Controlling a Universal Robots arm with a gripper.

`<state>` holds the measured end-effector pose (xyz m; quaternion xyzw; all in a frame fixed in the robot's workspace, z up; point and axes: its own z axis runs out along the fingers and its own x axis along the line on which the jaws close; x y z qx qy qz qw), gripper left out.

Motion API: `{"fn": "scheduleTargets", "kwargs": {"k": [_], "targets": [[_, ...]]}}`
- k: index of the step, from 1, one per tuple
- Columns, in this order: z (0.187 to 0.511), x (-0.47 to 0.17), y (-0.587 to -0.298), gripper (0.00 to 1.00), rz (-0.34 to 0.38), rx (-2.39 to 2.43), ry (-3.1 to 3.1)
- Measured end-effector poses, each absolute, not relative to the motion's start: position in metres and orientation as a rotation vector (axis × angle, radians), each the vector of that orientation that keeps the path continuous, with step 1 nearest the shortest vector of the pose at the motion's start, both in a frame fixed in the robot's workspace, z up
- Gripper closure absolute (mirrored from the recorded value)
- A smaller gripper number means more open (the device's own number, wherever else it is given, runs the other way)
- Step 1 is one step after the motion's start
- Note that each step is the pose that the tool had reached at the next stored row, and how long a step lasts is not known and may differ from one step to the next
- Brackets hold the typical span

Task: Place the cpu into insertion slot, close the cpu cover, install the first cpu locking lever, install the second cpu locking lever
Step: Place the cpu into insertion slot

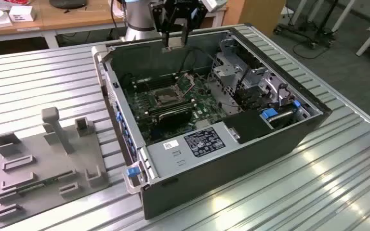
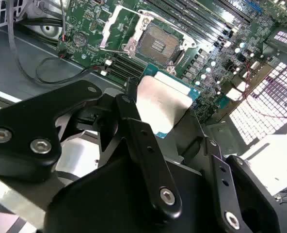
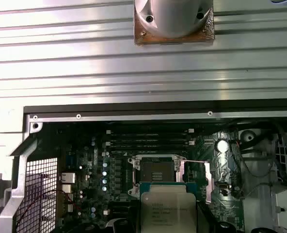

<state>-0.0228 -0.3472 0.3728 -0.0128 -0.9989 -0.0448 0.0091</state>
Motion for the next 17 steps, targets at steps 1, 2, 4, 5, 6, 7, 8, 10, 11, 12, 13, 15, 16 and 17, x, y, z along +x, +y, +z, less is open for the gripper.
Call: {"fn": "scheduleTargets", "kwargs": {"k": [1,2,4,5,6,7,8,10,11,12,13,15,16,17], "targets": [[0.3728,-0.0228,-0.3472,0.46,-0.14,-0.04,-3.12],[0.3727,-0.0228,-0.3472,0.46,-0.14,-0.04,-3.12],[0.3728,-0.0228,-0.3472,0.46,-0.14,-0.04,-3.12],[0.3727,-0.0228,-0.3472,0.46,-0.14,-0.04,-3.12],[0.3726,-0.0228,-0.3472,0.46,-0.14,-0.04,-3.12],[0.3722,-0.0228,-0.3472,0.46,-0.14,-0.04,-3.12],[0.3719,-0.0228,-0.3472,0.46,-0.14,-0.04,-3.12],[0.371,-0.0228,-0.3472,0.46,-0.14,-0.04,-3.12],[0.3705,-0.0228,-0.3472,0.46,-0.14,-0.04,-3.12],[0.37,-0.0228,-0.3472,0.46,-0.14,-0.04,-3.12],[0.3695,-0.0228,-0.3472,0.46,-0.14,-0.04,-3.12],[0.3684,-0.0228,-0.3472,0.46,-0.14,-0.04,-3.12],[0.368,-0.0228,-0.3472,0.46,-0.14,-0.04,-3.12],[0.3675,-0.0228,-0.3472,0.46,-0.14,-0.04,-3.12]]}}
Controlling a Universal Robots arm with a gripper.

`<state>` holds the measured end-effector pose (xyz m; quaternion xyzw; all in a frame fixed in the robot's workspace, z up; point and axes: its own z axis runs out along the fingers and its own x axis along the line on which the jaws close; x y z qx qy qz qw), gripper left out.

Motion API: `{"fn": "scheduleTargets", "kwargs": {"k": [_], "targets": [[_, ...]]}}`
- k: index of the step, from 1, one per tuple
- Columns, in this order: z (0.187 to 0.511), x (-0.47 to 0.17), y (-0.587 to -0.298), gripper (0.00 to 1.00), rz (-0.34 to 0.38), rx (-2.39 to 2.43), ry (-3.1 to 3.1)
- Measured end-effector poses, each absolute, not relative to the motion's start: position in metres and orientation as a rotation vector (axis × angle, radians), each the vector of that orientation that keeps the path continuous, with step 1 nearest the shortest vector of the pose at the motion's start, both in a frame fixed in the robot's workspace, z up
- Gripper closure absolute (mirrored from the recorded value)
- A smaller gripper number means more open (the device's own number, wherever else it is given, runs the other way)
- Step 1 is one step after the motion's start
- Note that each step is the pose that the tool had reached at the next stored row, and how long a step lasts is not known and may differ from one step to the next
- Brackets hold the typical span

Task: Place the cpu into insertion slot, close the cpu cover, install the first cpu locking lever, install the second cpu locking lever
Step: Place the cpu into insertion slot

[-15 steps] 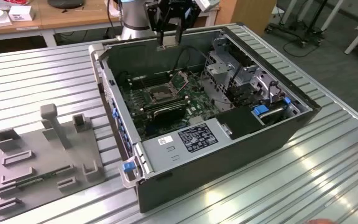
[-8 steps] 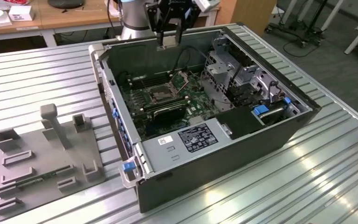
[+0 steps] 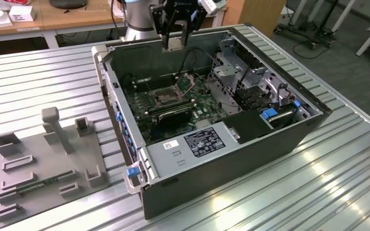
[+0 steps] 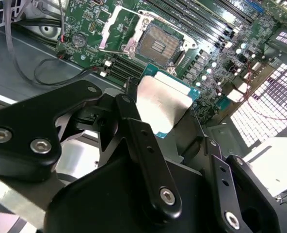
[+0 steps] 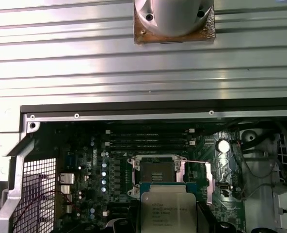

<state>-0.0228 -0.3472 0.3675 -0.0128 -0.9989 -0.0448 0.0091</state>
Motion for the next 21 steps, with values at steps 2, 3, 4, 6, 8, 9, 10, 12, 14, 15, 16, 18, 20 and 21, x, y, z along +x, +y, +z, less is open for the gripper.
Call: {"fn": "scheduleTargets", "kwargs": {"k": [2,3,4,6,8,9,10,12,14,15,16,18,20,21], "targets": [[0.3672,-0.0228,-0.3472,0.46,-0.14,-0.04,-3.12],[0.3672,-0.0228,-0.3472,0.46,-0.14,-0.04,-3.12],[0.3671,-0.0228,-0.3472,0.46,-0.14,-0.04,-3.12],[0.3669,-0.0228,-0.3472,0.46,-0.14,-0.04,-3.12],[0.3666,-0.0228,-0.3472,0.46,-0.14,-0.04,-3.12],[0.3664,-0.0228,-0.3472,0.46,-0.14,-0.04,-3.12],[0.3659,-0.0228,-0.3472,0.46,-0.14,-0.04,-3.12],[0.3652,-0.0228,-0.3472,0.46,-0.14,-0.04,-3.12],[0.3648,-0.0228,-0.3472,0.46,-0.14,-0.04,-3.12],[0.3647,-0.0228,-0.3472,0.46,-0.14,-0.04,-3.12],[0.3647,-0.0228,-0.3472,0.46,-0.14,-0.04,-3.12],[0.3646,-0.0228,-0.3472,0.46,-0.14,-0.04,-3.12],[0.3625,-0.0228,-0.3472,0.46,-0.14,-0.04,-3.12],[0.3625,-0.0228,-0.3472,0.46,-0.14,-0.04,-3.12]]}}
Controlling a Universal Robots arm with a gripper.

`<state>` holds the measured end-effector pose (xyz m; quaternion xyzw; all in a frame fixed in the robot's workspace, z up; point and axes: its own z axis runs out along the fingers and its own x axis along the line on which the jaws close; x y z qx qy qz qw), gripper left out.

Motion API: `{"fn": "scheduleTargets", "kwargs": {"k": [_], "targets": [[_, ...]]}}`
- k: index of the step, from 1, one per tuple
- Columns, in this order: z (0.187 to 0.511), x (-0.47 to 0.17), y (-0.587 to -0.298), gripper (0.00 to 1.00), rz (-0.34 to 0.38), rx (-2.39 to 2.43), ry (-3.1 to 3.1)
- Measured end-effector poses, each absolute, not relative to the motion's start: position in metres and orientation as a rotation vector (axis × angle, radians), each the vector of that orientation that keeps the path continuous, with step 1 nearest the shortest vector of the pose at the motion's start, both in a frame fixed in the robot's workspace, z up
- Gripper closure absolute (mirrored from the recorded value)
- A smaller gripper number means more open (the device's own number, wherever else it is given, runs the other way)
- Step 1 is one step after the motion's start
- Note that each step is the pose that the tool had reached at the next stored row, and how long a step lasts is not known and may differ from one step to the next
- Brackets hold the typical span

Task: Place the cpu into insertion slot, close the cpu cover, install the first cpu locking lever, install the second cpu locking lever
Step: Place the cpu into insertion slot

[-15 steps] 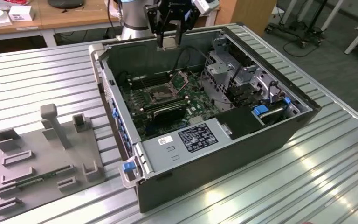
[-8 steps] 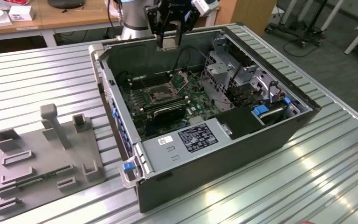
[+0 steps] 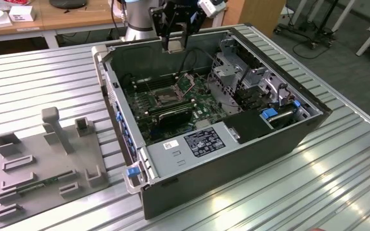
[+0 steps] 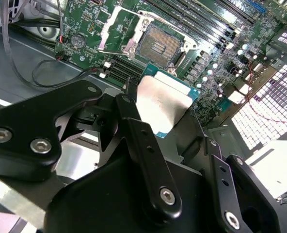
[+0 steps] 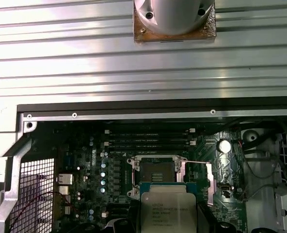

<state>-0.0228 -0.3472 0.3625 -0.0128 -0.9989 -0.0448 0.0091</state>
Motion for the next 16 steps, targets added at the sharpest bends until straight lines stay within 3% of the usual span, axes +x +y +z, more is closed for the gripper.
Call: {"fn": "scheduleTargets", "kwargs": {"k": [16], "targets": [[0.3583,-0.0228,-0.3472,0.46,-0.14,-0.04,-3.12]]}}
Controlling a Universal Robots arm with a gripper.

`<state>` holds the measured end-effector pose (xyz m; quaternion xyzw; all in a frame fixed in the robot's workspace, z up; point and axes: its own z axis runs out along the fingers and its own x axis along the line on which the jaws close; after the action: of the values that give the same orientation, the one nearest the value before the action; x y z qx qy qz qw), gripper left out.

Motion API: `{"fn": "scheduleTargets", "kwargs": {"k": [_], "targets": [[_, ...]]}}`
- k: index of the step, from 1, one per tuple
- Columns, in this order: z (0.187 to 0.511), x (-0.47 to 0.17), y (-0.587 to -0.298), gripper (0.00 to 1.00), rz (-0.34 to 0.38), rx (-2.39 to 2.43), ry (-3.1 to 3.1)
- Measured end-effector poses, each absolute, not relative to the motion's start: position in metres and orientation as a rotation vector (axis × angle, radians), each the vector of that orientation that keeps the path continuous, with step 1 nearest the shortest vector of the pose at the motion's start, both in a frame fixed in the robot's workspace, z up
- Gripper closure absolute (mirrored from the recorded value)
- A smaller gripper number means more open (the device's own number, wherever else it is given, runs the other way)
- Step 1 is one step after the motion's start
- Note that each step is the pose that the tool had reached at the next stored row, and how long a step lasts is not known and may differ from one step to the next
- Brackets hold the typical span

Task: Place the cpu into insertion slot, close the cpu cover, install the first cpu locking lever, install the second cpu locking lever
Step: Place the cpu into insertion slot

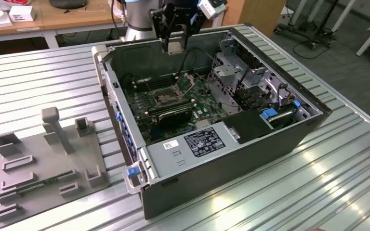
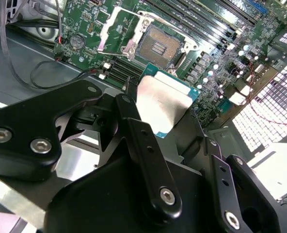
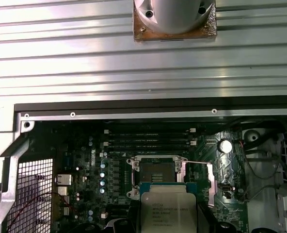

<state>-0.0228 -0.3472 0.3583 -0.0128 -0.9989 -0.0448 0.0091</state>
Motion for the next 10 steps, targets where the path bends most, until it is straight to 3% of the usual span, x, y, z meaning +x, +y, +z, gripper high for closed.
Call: {"fn": "scheduleTargets", "kwargs": {"k": [10], "targets": [[0.3571,-0.0228,-0.3472,0.46,-0.14,-0.04,-3.12]]}}
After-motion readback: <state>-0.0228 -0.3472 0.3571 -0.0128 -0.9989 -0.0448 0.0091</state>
